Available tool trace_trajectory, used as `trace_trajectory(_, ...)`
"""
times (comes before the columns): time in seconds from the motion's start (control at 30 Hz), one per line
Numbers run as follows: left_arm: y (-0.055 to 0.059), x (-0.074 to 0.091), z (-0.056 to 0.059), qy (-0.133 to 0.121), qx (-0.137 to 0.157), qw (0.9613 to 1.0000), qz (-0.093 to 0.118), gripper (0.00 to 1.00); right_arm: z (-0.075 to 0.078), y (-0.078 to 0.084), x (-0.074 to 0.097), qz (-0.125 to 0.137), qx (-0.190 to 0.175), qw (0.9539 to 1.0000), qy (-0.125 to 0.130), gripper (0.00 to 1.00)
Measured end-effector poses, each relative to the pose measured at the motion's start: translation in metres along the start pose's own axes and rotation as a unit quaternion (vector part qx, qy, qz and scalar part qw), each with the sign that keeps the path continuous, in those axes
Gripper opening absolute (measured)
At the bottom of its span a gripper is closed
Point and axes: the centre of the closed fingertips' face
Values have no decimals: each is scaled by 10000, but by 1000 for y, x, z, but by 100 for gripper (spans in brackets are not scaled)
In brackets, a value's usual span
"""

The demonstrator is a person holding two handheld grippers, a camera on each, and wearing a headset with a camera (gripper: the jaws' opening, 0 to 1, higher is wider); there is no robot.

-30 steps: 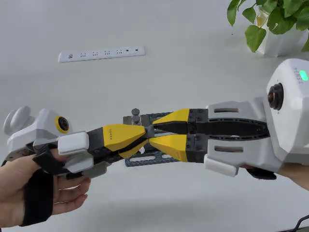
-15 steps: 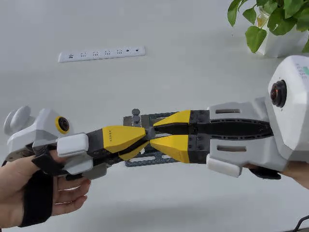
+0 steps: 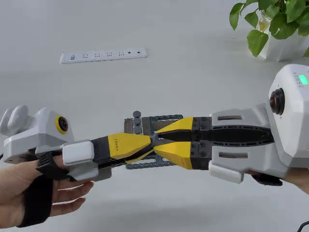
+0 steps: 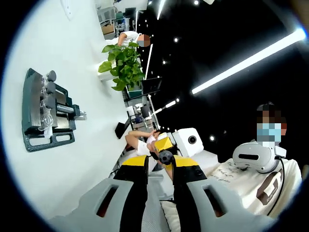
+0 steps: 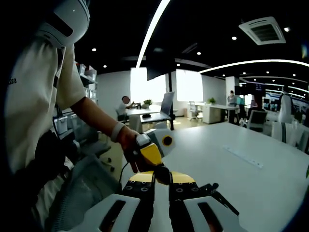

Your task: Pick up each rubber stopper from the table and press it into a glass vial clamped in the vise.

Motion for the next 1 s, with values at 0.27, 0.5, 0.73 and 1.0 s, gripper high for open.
trace_trajectory(0.27,8,2,-18,-608,-821,9944,-271,43,8,18,-3,-516,35,9986,118,5)
trace_trajectory(0.5,5,13,-48,-1642,-2012,9634,-659,63,23,40,-4,-1036,-24,9943,248,5)
trace_trajectory(0.73,-7,28,-71,-2521,-2826,9225,-754,82,29,58,-9,-1471,-105,9889,177,5)
trace_trajectory(1.0,-6,46,-92,-3209,-3453,8751,-1092,98,32,74,-14,-1835,-183,9828,63,5)
Point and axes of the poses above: the centre of the closed fingertips' face, and the gripper's own axes: x roughly backward along the fingers, z roughly to its right, y roughly out of its underside, and after that the axes turned 4 degrees about -z, right-handed
